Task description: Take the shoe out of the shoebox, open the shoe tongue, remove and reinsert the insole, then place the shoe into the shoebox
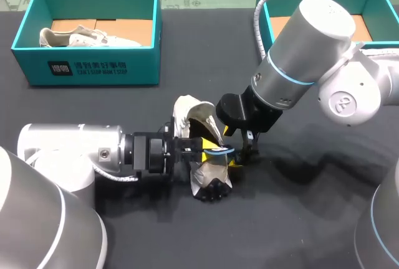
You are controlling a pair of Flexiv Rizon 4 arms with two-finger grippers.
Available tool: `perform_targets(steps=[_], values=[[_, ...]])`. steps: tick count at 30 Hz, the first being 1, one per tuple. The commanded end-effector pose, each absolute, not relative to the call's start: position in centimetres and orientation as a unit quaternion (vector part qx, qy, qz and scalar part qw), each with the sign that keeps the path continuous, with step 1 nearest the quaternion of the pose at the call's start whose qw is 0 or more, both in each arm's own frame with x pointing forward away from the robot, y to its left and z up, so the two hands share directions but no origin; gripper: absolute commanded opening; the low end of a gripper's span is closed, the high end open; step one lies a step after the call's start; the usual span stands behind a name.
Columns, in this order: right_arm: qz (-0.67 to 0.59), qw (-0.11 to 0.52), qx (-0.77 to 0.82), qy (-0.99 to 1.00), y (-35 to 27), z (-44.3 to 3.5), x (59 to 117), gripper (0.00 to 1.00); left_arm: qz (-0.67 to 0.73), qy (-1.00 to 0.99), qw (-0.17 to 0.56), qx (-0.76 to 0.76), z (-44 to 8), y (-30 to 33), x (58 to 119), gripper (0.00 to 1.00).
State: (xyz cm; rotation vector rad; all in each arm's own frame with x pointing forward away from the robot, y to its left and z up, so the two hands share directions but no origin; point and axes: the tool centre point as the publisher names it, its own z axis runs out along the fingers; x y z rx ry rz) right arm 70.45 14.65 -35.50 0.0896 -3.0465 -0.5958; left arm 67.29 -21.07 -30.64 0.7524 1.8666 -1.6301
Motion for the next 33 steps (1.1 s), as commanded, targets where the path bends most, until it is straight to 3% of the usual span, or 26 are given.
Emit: perform_targets(steps=[1,13,24,26,27,33], values=[[-0.191,0.017,0.029,-0.981,14.7,-35.6,70.4,1.00,-0.601,0.695,0.273,0.285,-31.5,-20.8,67.6,0.00],[-0.191,0.017,0.029,-0.981,14.7,-35.6,70.4,1.00,-0.566,0.724,0.289,0.269,-34.1,-19.4,69.2,0.00],[-0.191,0.017,0.029,-0.981,14.7,-35.6,70.4,1.00,-0.572,0.728,0.277,0.257,-33.2,-19.3,68.7,0.00],[-0.191,0.017,0.029,-0.981,14.7,-35.6,70.4,1.00,-0.576,0.725,0.277,0.258,-32.8,-19.4,68.5,0.19],[-0.191,0.017,0.029,-0.981,14.7,-35.6,70.4,1.00,-0.577,0.724,0.277,0.259,-32.5,-19.5,68.5,0.22],[-0.191,0.017,0.029,-0.981,14.7,-35.6,70.4,1.00,-0.587,0.715,0.278,0.259,-31.3,-19.9,68.1,0.26]])
